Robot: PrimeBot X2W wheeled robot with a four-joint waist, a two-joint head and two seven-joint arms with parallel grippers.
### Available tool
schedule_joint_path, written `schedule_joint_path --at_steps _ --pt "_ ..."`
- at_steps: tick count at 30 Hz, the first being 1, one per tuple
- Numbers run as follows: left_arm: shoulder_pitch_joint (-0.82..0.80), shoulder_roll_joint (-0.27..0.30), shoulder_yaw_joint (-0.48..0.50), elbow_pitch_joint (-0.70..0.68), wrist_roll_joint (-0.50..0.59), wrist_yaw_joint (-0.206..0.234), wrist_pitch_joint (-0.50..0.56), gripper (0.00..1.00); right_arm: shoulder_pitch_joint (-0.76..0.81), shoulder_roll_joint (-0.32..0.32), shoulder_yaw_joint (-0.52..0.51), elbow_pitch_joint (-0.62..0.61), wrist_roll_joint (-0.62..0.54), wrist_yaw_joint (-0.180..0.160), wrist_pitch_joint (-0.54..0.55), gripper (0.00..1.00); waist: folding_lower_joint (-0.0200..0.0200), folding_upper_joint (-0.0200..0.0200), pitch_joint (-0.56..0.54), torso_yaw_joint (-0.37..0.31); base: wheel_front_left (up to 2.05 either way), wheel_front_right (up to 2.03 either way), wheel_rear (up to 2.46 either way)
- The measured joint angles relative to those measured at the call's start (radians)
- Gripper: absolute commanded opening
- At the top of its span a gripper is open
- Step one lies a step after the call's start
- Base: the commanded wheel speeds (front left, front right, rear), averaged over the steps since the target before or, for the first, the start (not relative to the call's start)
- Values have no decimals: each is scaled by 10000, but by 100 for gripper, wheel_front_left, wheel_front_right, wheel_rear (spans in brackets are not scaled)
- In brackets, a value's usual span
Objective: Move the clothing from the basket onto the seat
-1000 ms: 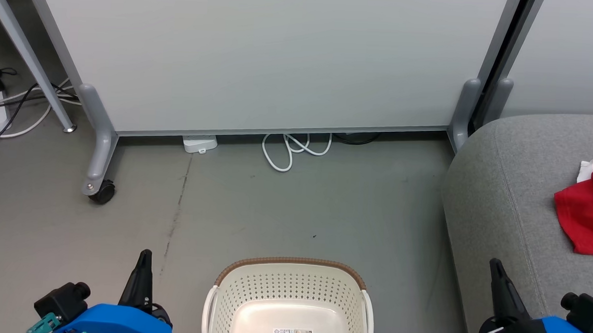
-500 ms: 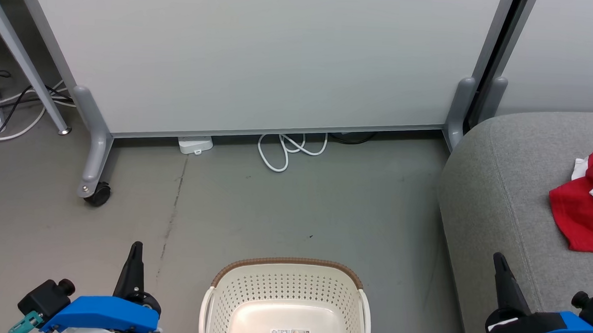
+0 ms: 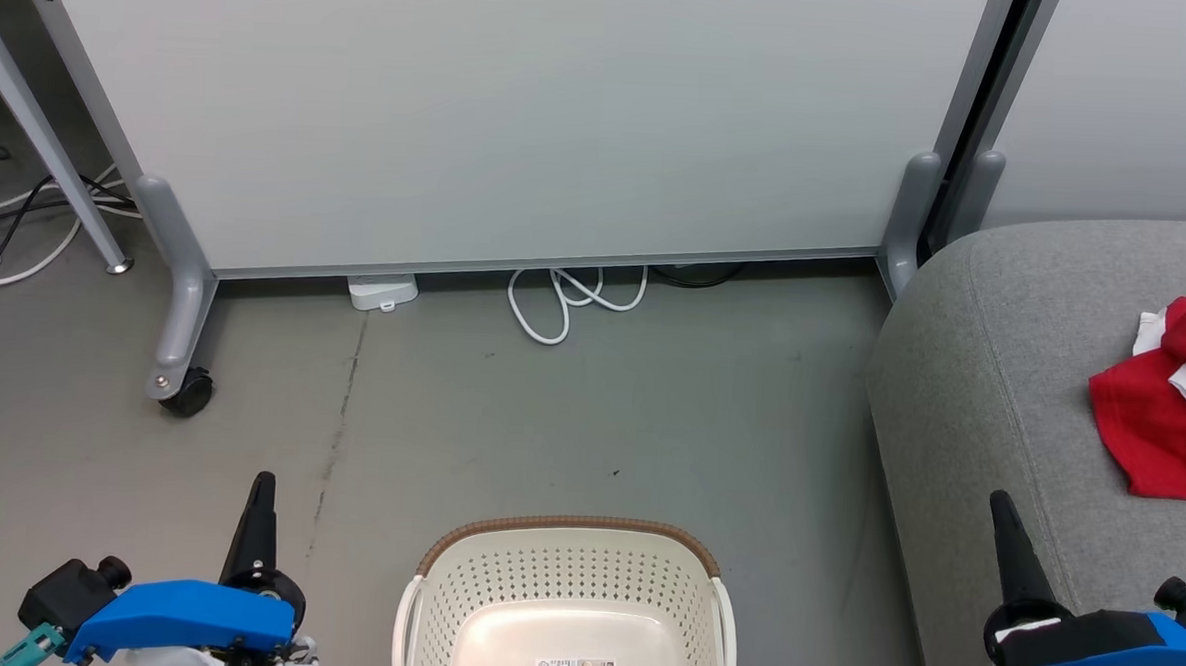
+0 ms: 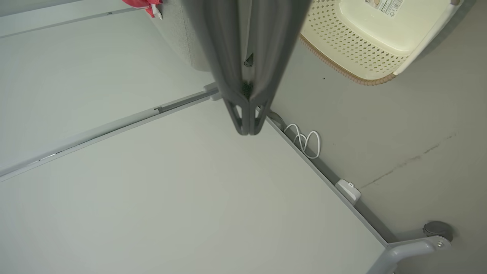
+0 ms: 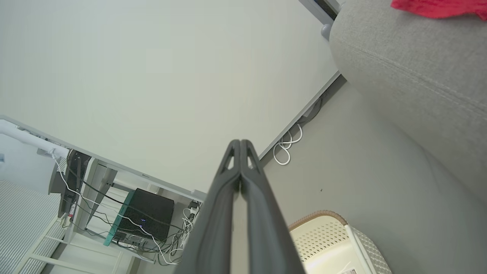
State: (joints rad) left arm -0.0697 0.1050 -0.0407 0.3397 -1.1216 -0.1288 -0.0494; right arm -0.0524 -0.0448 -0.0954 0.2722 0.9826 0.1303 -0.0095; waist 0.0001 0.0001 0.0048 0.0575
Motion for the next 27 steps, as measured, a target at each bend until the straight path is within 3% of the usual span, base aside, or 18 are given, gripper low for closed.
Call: schedule_joint_path --at_steps 27 --pt "-154 -234 692 -430 -2253 0 746 0 -225 -8 -84 -111 2884 0 552 0 -1 0 -6 -224 0 0 0"
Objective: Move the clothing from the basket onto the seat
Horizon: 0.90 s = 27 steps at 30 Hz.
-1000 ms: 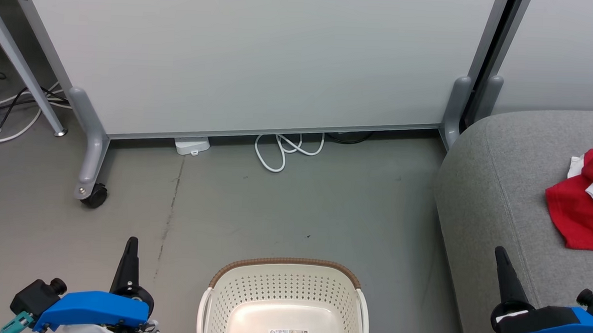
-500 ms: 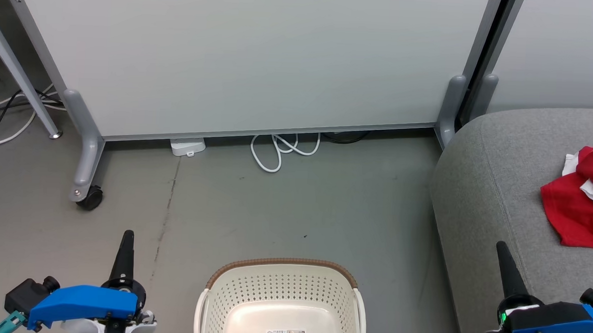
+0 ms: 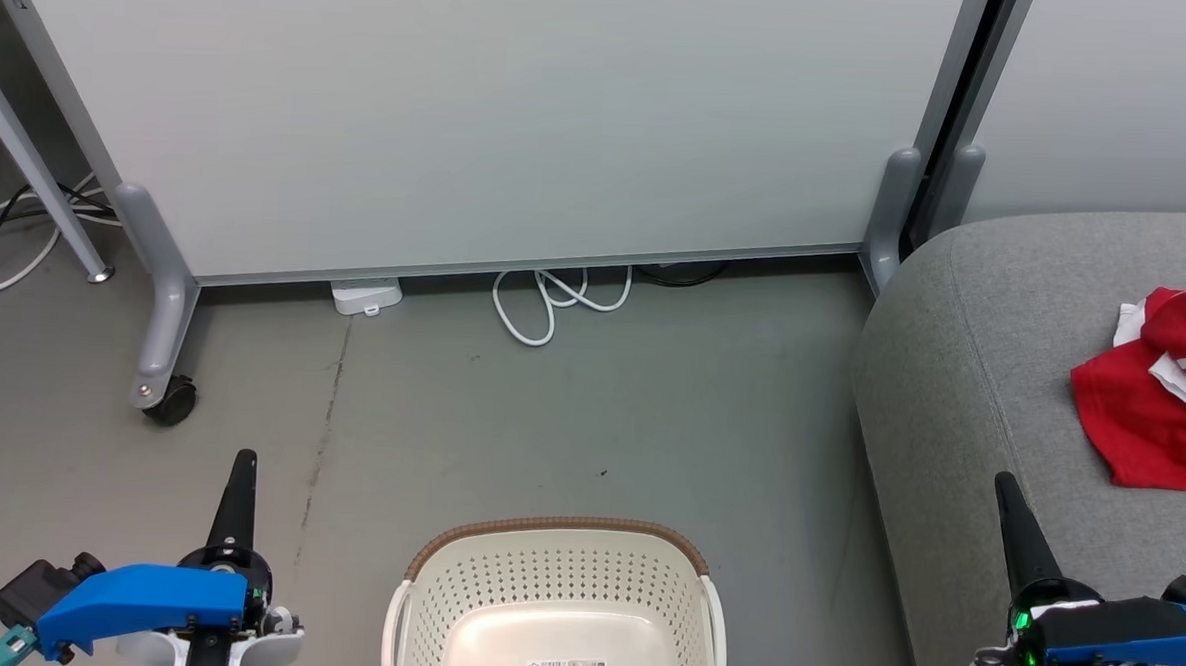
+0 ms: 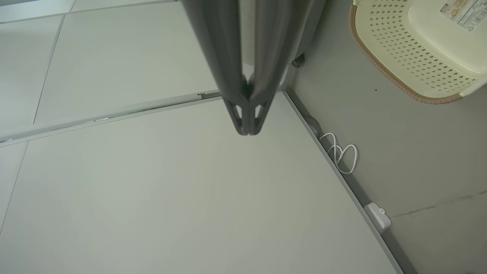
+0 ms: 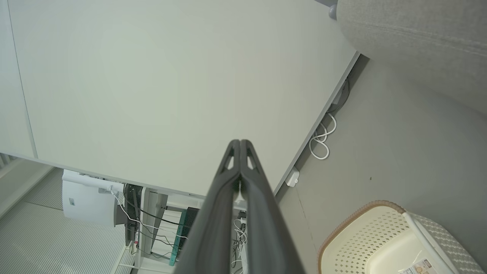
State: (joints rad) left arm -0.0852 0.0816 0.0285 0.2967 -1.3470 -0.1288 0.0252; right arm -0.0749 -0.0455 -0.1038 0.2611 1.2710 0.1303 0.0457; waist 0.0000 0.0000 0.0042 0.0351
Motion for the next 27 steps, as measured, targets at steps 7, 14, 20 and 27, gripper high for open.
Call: schedule_joint_path --at_steps 7,14,20,27 --pt "-24 -59 171 -90 -489 0 144 0 -33 -4 -15 -29 621 0 148 0 0 0 -2 -56 0 0 0" --pt "-49 -111 295 -186 -951 0 309 0 -92 -6 -31 -48 1200 0 247 0 0 0 -4 -112 0 0 0" --pt "-65 -155 420 -251 -1310 0 437 0 -141 -8 -44 -75 1670 0 339 0 0 0 -5 -160 0 0 0" --pt "-112 -207 548 -334 -1730 0 562 0 -177 -10 -58 -94 2199 0 426 0 0 0 -6 -216 0 0 0"
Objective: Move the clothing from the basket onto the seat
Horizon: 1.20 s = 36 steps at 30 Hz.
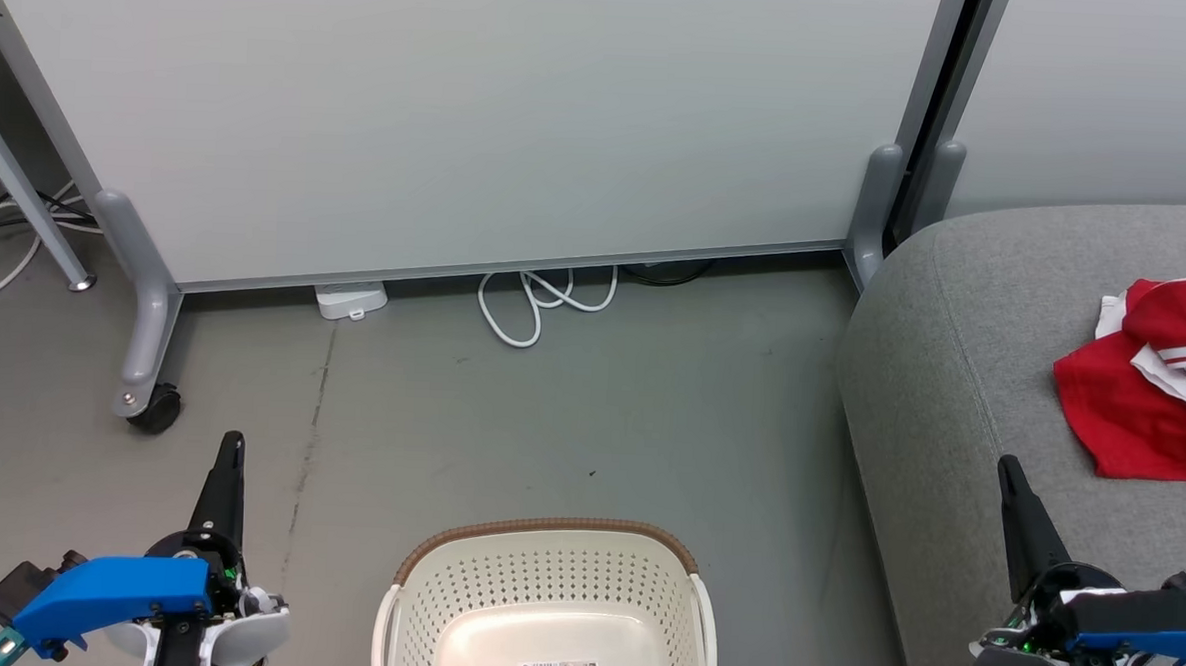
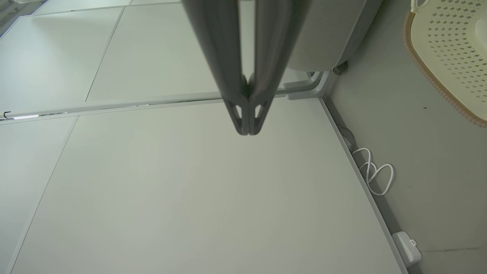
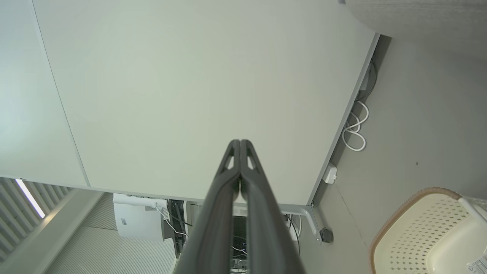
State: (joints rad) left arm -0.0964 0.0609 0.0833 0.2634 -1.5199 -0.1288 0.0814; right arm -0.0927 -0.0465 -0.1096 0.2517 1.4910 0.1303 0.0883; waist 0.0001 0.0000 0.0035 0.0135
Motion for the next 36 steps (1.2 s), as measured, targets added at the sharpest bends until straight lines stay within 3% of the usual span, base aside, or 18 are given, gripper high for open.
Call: schedule_joint_path --at_steps 18,36 --pt "-66 -90 295 -176 -924 0 316 0 -84 -6 -38 -54 1206 0 259 0 0 0 -4 -136 0 0 0" --pt "-73 -94 303 -178 -924 0 318 0 -108 -6 -38 -56 1206 0 261 0 0 0 -4 -136 0 0 0"
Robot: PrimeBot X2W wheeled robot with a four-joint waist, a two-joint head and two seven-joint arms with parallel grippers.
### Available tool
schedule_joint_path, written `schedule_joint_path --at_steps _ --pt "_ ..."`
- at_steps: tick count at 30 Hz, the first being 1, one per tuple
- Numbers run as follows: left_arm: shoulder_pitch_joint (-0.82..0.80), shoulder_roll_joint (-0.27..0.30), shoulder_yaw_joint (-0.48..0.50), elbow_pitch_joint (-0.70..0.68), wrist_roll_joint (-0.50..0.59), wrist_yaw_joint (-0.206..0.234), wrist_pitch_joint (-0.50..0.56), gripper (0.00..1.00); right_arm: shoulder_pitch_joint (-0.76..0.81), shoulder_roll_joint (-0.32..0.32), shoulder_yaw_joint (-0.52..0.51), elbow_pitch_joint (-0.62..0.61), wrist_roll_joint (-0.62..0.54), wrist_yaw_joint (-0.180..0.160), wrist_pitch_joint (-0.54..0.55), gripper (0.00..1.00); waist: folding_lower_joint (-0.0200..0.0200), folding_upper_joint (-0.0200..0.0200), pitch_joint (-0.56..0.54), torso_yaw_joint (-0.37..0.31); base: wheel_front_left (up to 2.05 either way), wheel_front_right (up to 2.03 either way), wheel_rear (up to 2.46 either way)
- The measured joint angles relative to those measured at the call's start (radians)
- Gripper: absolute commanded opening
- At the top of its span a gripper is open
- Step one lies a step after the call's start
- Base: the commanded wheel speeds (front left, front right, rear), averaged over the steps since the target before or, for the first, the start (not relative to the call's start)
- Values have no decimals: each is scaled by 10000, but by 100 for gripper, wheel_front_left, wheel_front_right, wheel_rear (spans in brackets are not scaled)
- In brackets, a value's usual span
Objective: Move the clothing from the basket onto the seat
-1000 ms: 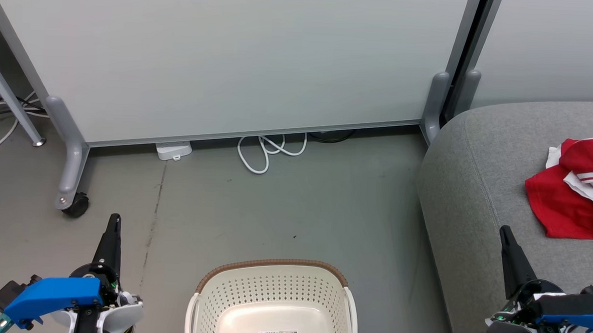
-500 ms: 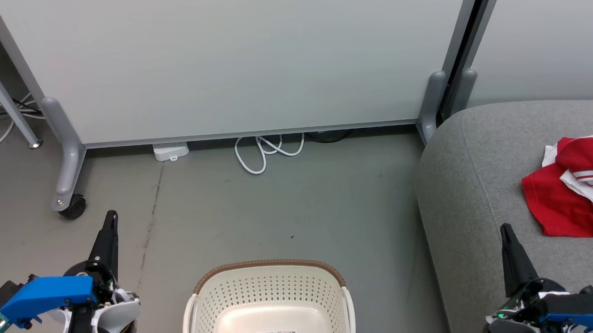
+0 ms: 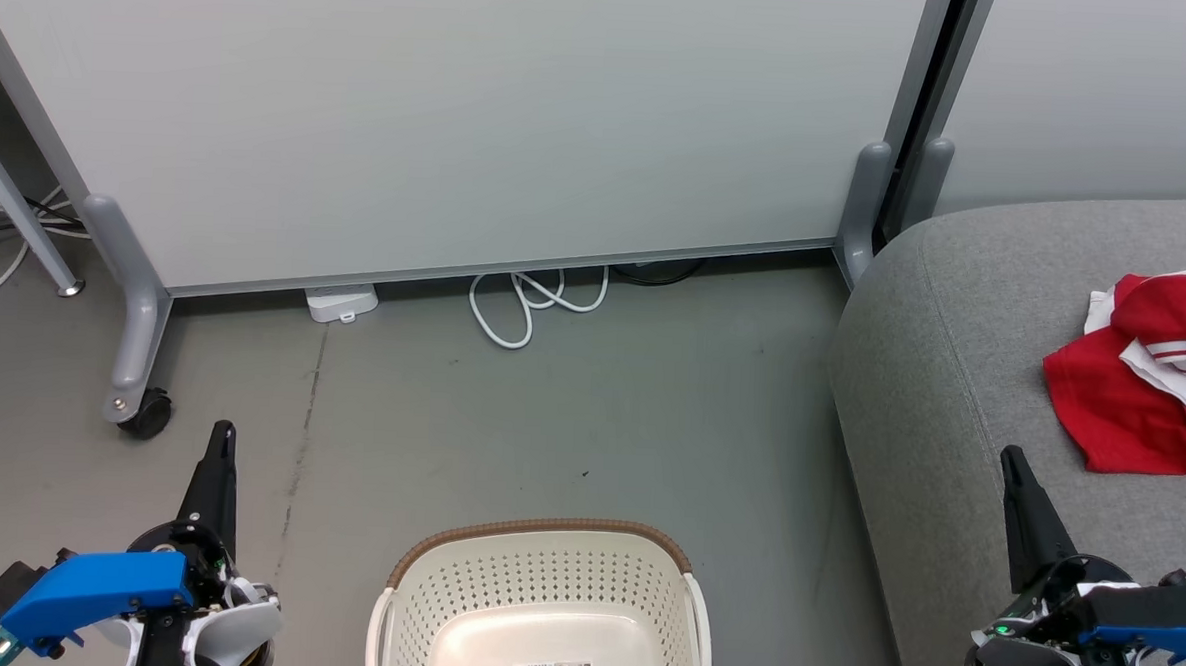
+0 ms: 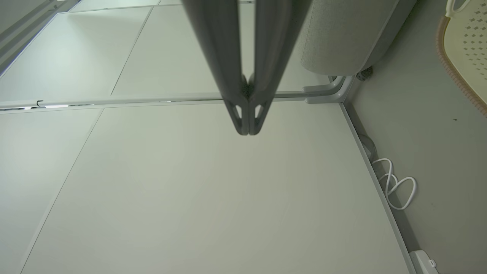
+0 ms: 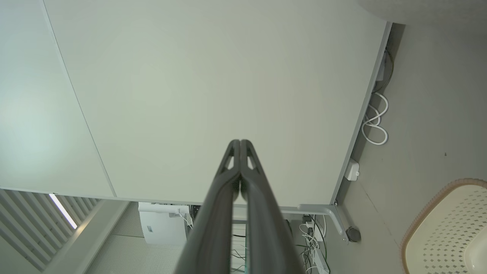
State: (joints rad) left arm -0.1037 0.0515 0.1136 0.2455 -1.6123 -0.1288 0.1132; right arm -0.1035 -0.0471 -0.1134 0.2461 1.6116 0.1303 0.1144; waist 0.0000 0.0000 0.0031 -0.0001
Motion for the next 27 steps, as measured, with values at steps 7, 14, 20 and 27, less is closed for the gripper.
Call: schedule_joint_path --at_steps 7,14,20,27 --pt "0 -2 2 0 2 0 0 0 0 -2 0 0 0 0 0 0 0 0 0 0 0 0 0" --pt "0 -2 4 0 2 0 0 0 -1 -2 0 0 0 0 0 0 0 0 0 0 0 0 0" --pt "0 -4 4 0 2 0 0 0 -1 -2 0 0 0 0 0 0 0 0 0 0 0 0 0" --pt "0 -4 6 -2 2 0 2 0 -1 -2 0 0 0 0 0 0 -1 0 0 0 0 0 0"
